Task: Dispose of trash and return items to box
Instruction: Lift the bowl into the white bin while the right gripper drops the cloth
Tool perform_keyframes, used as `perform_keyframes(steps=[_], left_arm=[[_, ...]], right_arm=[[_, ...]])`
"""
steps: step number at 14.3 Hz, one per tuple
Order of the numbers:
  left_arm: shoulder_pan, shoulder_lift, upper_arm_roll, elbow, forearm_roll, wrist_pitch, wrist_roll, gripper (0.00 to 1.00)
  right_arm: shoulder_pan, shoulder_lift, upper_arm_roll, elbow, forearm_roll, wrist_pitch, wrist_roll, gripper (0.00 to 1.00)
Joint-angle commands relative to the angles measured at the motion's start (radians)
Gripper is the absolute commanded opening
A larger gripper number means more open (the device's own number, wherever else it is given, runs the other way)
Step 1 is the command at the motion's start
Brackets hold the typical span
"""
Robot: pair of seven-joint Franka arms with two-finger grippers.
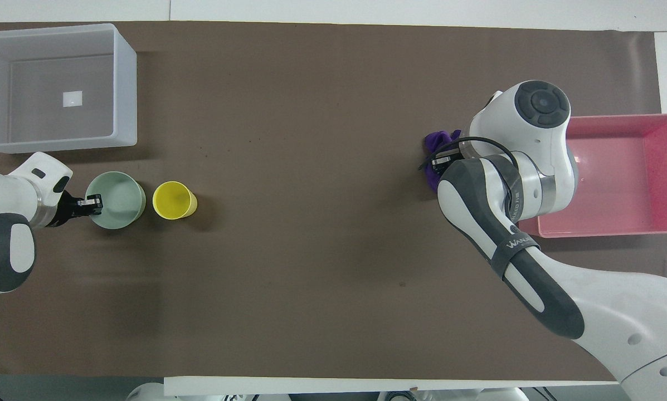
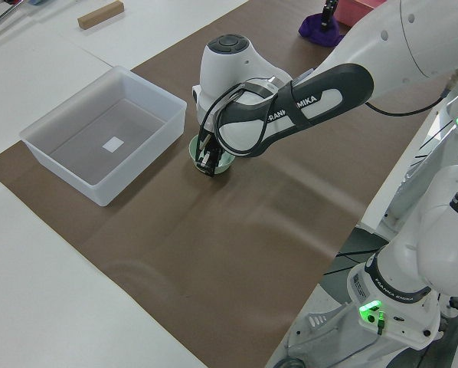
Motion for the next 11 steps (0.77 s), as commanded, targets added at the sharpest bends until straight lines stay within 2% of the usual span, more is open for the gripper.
perform_keyframes(steps=[1,2,3,5,6,9,11], left_arm=[[0.001,-0.119,0.004,0.172,0.002,-0.317,-0.015,0.00],[0.006,-0.101,0.007,0.301,-0.010,-0.434,-0.017,0.00],[0.009,-0.051,0.007,0.404,-0.035,-0.478,-0.020,0.00],[0.064,0.029,0.007,0.477,-0.104,-0.359,-0.024,0.00],[0.073,0.099,0.007,0.514,-0.122,-0.295,-0.024,0.00],[0.095,0.383,0.007,0.745,-0.119,-0.209,-0.024,0.00],[0.098,0.494,0.007,0.782,-0.122,-0.103,-0.024,0.00]], right_arm=[[-0.005,-0.012,-0.002,0.017,0.011,-0.037,0.020,0.00],[-0.012,-0.018,-0.002,0.050,0.010,-0.084,0.020,0.00],[-0.019,-0.030,-0.005,0.104,0.001,-0.164,0.018,0.00],[-0.051,-0.056,-0.004,0.196,-0.001,-0.296,0.006,0.00],[-0.056,-0.079,-0.007,0.234,-0.001,-0.353,0.007,0.00],[-0.103,-0.189,-0.013,0.284,-0.018,-0.476,0.007,0.00],[-0.178,-0.260,-0.013,0.284,-0.029,-0.517,0.003,0.00]])
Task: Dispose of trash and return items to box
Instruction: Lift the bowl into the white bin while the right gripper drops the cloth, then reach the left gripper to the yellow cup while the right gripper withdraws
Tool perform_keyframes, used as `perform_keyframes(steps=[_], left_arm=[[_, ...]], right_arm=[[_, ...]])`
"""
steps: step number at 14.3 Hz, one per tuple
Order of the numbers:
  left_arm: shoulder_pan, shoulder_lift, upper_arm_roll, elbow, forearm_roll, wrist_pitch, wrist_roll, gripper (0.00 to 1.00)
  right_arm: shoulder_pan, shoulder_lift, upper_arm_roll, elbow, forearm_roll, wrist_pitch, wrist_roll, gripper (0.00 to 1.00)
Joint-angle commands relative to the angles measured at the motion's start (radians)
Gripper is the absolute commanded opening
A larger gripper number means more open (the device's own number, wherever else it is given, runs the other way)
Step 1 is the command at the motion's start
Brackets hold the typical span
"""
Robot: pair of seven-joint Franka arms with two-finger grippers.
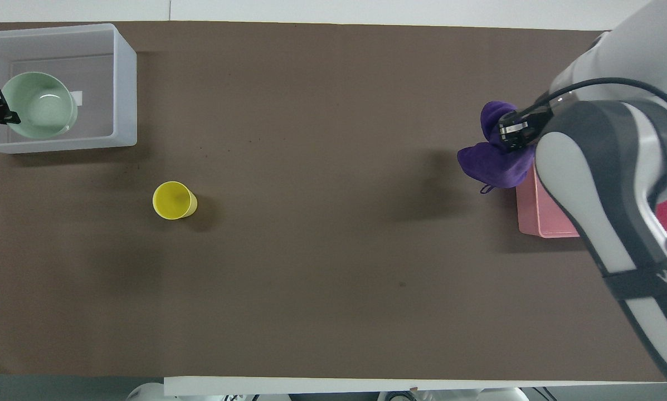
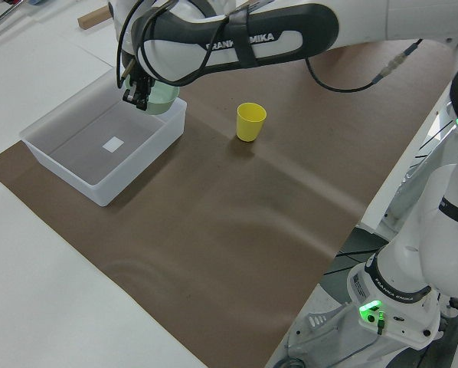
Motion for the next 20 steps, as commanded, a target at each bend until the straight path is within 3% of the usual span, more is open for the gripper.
perform_keyframes(steps=[1,3,4,6,9,12,14,16,17,19,20], left_arm=[[0.005,0.189,-0.005,0.118,-0.008,0.112,-0.005,0.00],[-0.009,0.234,-0.006,0.113,-0.014,0.166,-0.010,0.00],[-0.012,0.237,-0.005,0.109,-0.006,0.163,-0.007,0.06],[-0.012,0.232,-0.005,0.110,-0.003,0.142,-0.001,0.98],[-0.027,0.139,-0.006,0.116,-0.003,0.068,-0.048,1.00],[-0.070,-0.043,-0.008,0.093,0.004,-0.189,-0.060,1.00],[-0.127,-0.155,-0.009,-0.014,0.004,-0.332,-0.069,1.00],[-0.223,-0.251,-0.009,-0.197,0.003,-0.325,-0.085,1.00],[-0.252,-0.295,-0.012,-0.291,0.003,-0.285,-0.120,1.00],[-0.295,-0.354,-0.015,-0.454,0.003,-0.132,-0.172,1.00],[-0.325,-0.363,-0.015,-0.518,0.003,-0.055,-0.192,1.00]], right_arm=[[-0.114,-0.077,0.005,-0.016,-0.015,-0.045,-0.033,0.00],[-0.216,-0.083,0.006,-0.051,-0.012,-0.031,-0.140,0.01],[-0.249,-0.089,0.005,-0.075,-0.012,-0.011,-0.179,0.01],[-0.312,-0.089,0.005,-0.146,-0.012,0.041,-0.248,0.02],[-0.340,-0.074,0.005,-0.301,-0.012,0.234,-0.304,0.04],[-0.350,0.019,0.005,-0.327,-0.012,0.328,-0.305,0.05],[-0.349,0.058,0.005,-0.342,-0.012,0.372,-0.305,0.06],[-0.341,0.060,0.005,-0.365,-0.012,0.403,-0.307,0.16],[-0.344,0.061,0.005,-0.356,-0.012,0.385,-0.310,0.31],[-0.340,0.053,0.008,-0.332,-0.012,0.362,-0.308,0.81],[-0.335,0.044,0.014,-0.314,-0.012,0.345,-0.308,0.95]])
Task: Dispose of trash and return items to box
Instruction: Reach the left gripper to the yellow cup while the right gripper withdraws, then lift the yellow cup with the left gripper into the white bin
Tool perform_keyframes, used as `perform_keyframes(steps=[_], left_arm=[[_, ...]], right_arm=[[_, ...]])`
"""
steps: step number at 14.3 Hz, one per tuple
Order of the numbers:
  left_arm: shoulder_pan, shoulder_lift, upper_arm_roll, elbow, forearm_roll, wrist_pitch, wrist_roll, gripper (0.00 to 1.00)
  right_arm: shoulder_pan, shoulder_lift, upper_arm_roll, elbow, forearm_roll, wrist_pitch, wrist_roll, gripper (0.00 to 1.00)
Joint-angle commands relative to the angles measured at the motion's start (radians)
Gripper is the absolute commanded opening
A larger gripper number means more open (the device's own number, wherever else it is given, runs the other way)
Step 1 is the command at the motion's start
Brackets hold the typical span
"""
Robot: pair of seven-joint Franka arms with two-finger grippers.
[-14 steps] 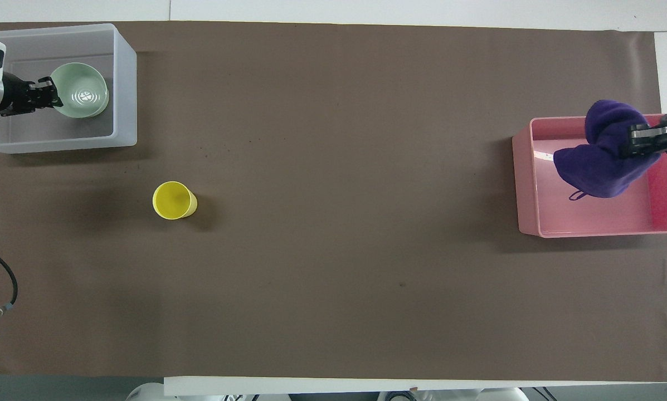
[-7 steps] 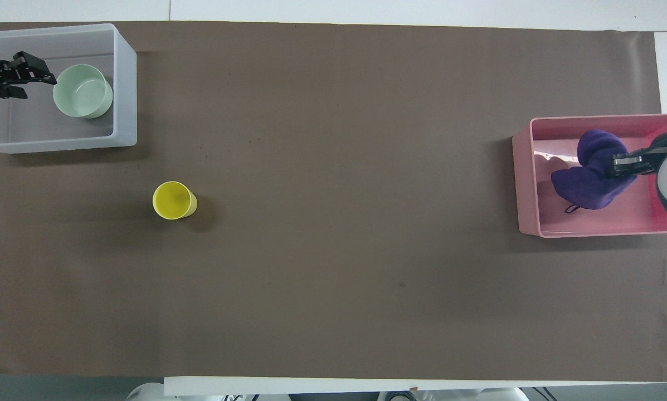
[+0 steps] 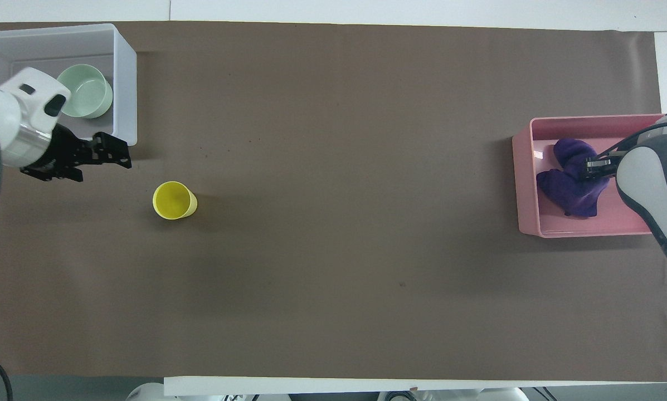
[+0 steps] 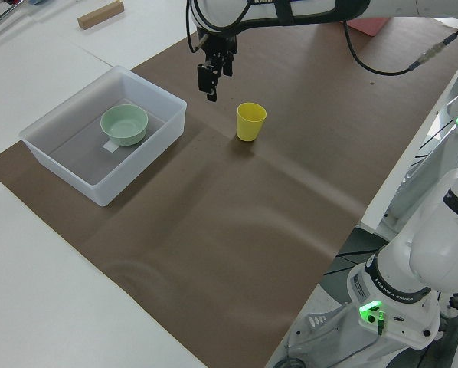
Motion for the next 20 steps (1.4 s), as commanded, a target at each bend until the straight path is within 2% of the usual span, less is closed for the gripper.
perform_keyframes(steps=[1,2,3,4,5,7,8,12,14,15,17,20], left_arm=[[-0.058,-0.077,0.014,-0.209,0.004,0.178,-0.058,1.00],[-0.063,-0.067,0.014,-0.216,0.004,0.193,-0.072,1.00],[-0.064,-0.060,0.014,-0.226,0.004,0.210,-0.077,0.95],[-0.064,-0.056,0.014,-0.240,0.004,0.224,-0.080,0.72],[-0.063,-0.057,0.016,-0.257,0.004,0.232,-0.085,0.54],[-0.057,-0.057,0.017,-0.260,0.004,0.230,-0.080,0.06],[-0.055,-0.057,0.017,-0.260,0.004,0.232,-0.080,0.00],[-0.052,-0.056,0.019,-0.251,0.004,0.224,-0.083,0.00],[-0.049,-0.056,0.019,-0.205,0.004,0.184,-0.085,0.00],[-0.047,-0.060,0.022,-0.153,0.004,0.137,-0.086,0.00],[0.012,-0.048,0.022,0.015,0.002,0.031,-0.091,0.00],[0.138,0.070,0.022,0.212,0.007,0.025,-0.080,0.00]], right_arm=[[-0.002,-0.037,0.021,0.045,-0.001,-0.069,-0.016,1.00],[0.016,-0.050,0.029,0.077,0.011,-0.112,-0.013,1.00],[0.044,-0.053,0.029,0.115,0.012,-0.150,-0.010,1.00],[0.075,-0.053,0.029,0.149,0.013,-0.181,-0.003,1.00],[0.101,-0.050,0.029,0.175,0.015,-0.200,0.008,1.00],[0.148,-0.048,0.029,0.253,0.024,-0.281,0.086,1.00],[0.158,-0.044,0.030,0.305,0.022,-0.347,0.102,1.00],[0.190,-0.059,0.030,0.420,0.007,-0.526,0.112,1.00],[0.191,-0.102,0.029,0.438,0.004,-0.599,0.112,1.00],[0.187,-0.131,0.030,0.433,0.004,-0.637,0.114,1.00],[0.185,-0.183,0.030,0.419,0.004,-0.681,0.114,1.00],[0.188,-0.248,0.030,0.372,0.004,-0.714,0.111,1.00]])
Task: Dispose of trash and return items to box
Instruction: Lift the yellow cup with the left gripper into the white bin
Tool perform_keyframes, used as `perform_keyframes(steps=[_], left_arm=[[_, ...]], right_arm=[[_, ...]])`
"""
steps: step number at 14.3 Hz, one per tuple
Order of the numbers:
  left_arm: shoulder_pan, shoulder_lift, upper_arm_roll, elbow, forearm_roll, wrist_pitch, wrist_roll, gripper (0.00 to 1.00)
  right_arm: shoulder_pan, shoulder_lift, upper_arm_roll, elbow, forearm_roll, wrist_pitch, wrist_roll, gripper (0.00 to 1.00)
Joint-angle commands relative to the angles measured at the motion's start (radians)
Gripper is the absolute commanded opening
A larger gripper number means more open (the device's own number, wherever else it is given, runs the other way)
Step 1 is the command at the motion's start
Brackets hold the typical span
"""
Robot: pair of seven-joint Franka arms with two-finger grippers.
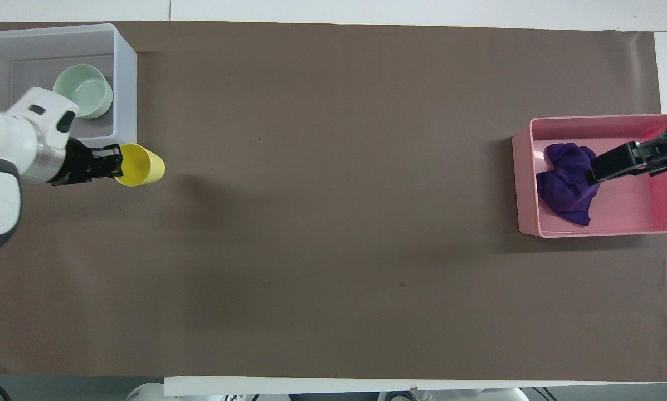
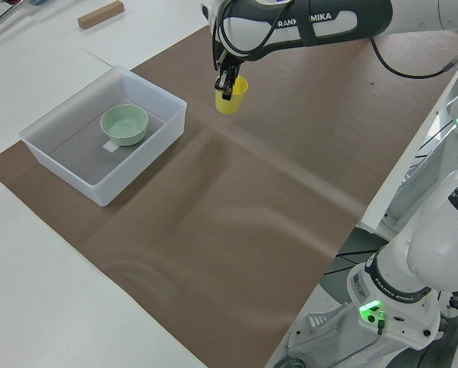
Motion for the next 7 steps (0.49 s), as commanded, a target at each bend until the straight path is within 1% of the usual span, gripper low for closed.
perform_keyframes(steps=[1,3,4,6,7], left_arm=[[0.124,0.168,-0.003,0.233,0.024,-0.038,0.005,0.00],[0.160,0.324,-0.003,0.432,0.075,-0.046,0.008,0.00],[0.178,0.373,-0.003,0.475,0.078,-0.036,0.008,0.00],[0.188,0.426,-0.003,0.470,0.089,0.015,0.046,0.00],[0.186,0.438,-0.003,0.426,0.087,0.063,0.053,0.00]], right_arm=[[-0.001,-0.062,0.002,-0.062,-0.003,-0.024,0.008,1.00],[0.005,-0.070,0.002,-0.062,-0.003,-0.063,0.007,1.00],[0.003,-0.076,0.002,-0.064,-0.003,-0.076,0.005,1.00],[0.002,-0.076,0.002,-0.062,-0.002,-0.106,0.002,1.00],[0.002,-0.076,0.002,-0.062,-0.002,-0.106,0.002,1.00]])
